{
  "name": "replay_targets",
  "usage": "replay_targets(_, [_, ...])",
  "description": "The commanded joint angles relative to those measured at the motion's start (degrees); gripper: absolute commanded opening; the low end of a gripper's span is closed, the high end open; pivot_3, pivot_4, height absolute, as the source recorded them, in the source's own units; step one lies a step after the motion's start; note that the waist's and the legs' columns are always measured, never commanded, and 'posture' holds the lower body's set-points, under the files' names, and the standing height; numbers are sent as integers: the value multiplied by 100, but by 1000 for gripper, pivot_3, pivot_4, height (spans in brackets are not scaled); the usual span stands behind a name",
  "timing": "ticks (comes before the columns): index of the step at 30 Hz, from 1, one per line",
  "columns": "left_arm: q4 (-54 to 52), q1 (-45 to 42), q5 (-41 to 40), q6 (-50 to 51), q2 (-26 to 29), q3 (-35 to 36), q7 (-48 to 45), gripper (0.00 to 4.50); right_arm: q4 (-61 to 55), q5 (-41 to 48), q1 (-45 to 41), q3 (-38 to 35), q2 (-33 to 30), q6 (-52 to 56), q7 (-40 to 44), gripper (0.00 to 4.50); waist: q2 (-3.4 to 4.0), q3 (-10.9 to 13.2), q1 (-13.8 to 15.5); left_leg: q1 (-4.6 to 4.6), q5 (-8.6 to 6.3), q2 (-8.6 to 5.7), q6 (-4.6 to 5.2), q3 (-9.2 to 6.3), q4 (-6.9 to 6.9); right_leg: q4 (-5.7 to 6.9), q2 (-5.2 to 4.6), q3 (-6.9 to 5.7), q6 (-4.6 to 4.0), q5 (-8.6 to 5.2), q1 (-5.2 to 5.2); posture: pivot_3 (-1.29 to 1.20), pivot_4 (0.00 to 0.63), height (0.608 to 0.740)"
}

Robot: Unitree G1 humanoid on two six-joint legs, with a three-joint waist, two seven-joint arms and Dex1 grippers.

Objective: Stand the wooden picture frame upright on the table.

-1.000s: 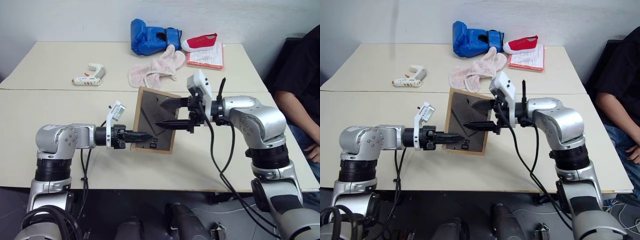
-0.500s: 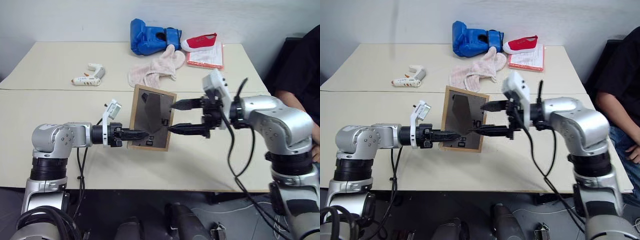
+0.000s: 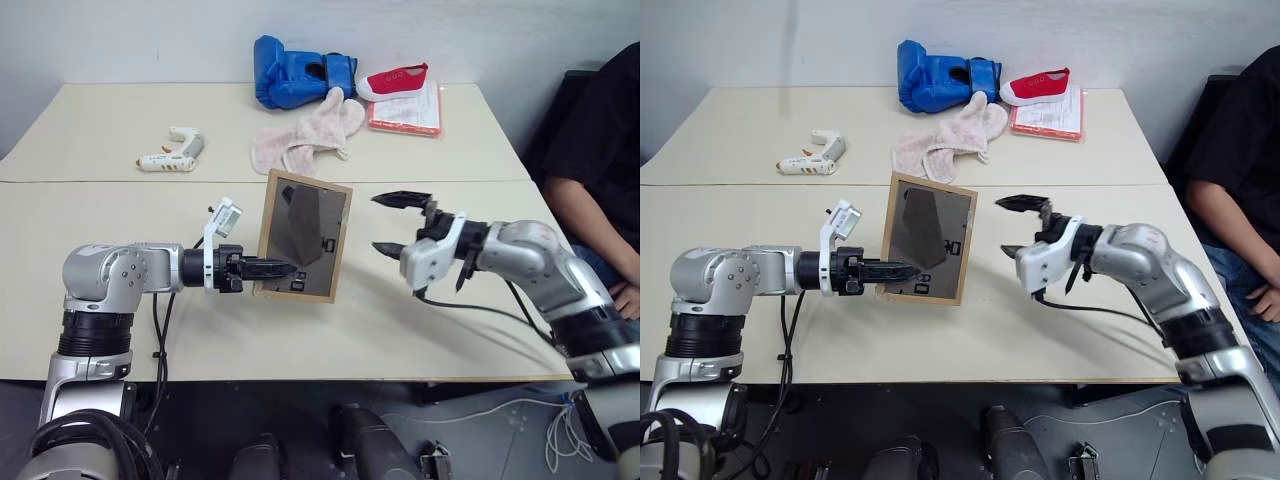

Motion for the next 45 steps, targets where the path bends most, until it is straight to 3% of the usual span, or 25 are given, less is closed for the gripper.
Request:
replay_targets(1, [-192,-258,-350,129,64,122,-188,1271,536,-1563,-561,257,218,-643,-2069,4500,0,0,-27,1,1,1,-2,0,0,1,0,0,-1,0,0,0,150,740])
replay_targets(5, [-250,-263,-443,183,165,79,-265,1271,1010,-2445,-1012,640,471,-576,-3436,4500,0,0,-91,7,5,0,-6,0,0,7,0,0,-5,-2,3,0,150,740])
replay_targets(8, [-235,-264,-455,175,187,64,-271,1271,1347,-2783,-1263,928,635,-492,-4006,3892,0,0,-111,13,7,1,-10,2,-2,12,1,0,-9,-4,3,0,150,740])
replay_targets(14, [-303,-232,-561,243,287,103,-325,1271,1765,-3234,-1653,1350,715,-360,-5046,2111,0,0,-111,15,8,0,-12,2,-4,14,1,0,-11,-6,4,0,150,740])
replay_targets(19, [-296,-177,-662,307,419,162,-353,1271,1700,-3327,-1907,1549,735,-470,-5393,1746,0,0,-116,17,9,0,-13,2,-4,14,1,0,-11,-6,5,0,150,740])
replay_targets(22, [-299,-153,-679,329,541,180,-386,2181,1688,-3413,-1986,1666,712,-518,-5485,1598,0,0,-127,18,9,0,-13,2,-4,14,1,0,-11,-6,5,0,150,740])
replay_targets(24, [-357,-117,-667,303,697,209,-402,2818,1714,-3414,-2052,1751,693,-535,-5480,1248,0,0,-140,19,9,0,-13,0,-5,13,1,-1,-11,-6,7,0,150,740])
replay_targets(29, [-384,-124,-771,342,1146,633,-359,4407,1857,-3345,-2176,1901,662,-606,-5395,1234,0,0,-184,20,10,-1,-14,0,-7,14,1,0,-11,-6,6,0,150,740])
replay_targets(32, [-674,113,-862,320,1576,1115,-369,4493,2196,-2978,-2210,1881,734,-784,-5095,1234,0,0,-230,20,10,0,-14,-1,-10,13,2,-1,-12,-6,6,0,150,740])
replay_targets(36, [-1553,927,-839,-216,2094,1982,-448,4500,2762,-1913,-2166,1747,861,-1304,-4140,1234,-1,0,-296,25,10,0,-14,1,-21,8,2,0,-12,-6,7,0,150,740])
replay_targets(38, [-2106,1452,-811,-526,2229,2642,-458,4500,3227,-217,-1990,1688,1051,-1626,-2832,1234,-6,2,-306,28,10,1,-14,0,-23,7,1,-1,-13,-7,10,0,150,740])
replay_targets(39, [-2406,1773,-726,-753,2256,2945,-464,4500,3127,1146,-1747,1697,1131,-1397,-1737,1234,-9,3,-314,34,11,2,-14,-1,-25,2,2,-2,-13,-7,16,0,150,740])
replay_targets(40, [-2675,2060,-701,-904,2221,3301,-445,4500,2496,2886,-1319,1595,1220,-387,-160,1234,-13,0,-320,41,11,5,-14,-4,-27,1,2,-6,-14,-7,25,0,150,740])
replay_targets(42, [-2957,2371,-855,-998,2068,3761,-272,4500,1520,4992,-796,1203,1370,1376,1780,1234,-13,1,-294,48,11,14,-15,-21,-29,13,2,-20,-13,-7,39,0,150,740])
replay_targets(45, [-3099,2490,-1100,-1015,1797,3965,130,4500,433,6724,-369,678,1456,3894,3195,1234,-5,5,-164,37,7,13,-7,-26,-2,27,-5,-25,-12,-6,38,0,150,740])
